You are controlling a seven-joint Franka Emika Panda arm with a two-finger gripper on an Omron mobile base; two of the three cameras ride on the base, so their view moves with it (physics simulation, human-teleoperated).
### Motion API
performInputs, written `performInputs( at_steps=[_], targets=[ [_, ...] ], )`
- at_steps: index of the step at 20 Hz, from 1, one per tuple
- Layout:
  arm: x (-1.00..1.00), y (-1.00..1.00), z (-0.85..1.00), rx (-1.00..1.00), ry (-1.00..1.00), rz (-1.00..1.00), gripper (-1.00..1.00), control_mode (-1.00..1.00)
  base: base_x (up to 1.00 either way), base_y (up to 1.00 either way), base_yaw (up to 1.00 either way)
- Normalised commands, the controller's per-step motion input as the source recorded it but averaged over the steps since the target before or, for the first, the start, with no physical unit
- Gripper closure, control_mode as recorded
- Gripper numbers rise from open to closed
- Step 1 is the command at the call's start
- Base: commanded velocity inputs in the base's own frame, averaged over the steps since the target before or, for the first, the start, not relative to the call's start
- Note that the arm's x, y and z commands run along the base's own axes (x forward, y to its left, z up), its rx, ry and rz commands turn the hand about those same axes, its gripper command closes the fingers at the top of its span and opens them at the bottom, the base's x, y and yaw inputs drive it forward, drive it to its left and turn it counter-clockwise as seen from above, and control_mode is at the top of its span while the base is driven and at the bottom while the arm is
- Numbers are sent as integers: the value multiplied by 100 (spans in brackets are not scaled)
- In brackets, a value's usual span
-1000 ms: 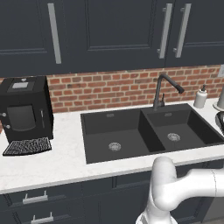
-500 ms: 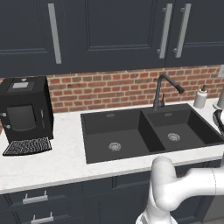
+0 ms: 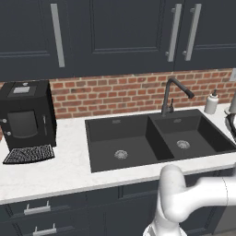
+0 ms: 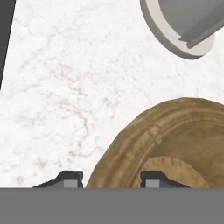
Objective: Pick the onion from the sink and place it in the bowl. Then pick the bowl and place it in the microwave. Then close the microwave door and press the start button.
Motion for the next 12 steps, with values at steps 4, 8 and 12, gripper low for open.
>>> performInputs(
  at_steps=[4, 8, 12],
  targets=[
    [-76, 56, -3, -7, -12, 8, 100, -100, 0, 0, 0],
    [-65, 88, 0, -16, -18, 19, 100, -100, 0, 0, 0],
    [-53, 96, 2, -27, -13, 32, 100, -100, 0, 0, 0]
  ],
)
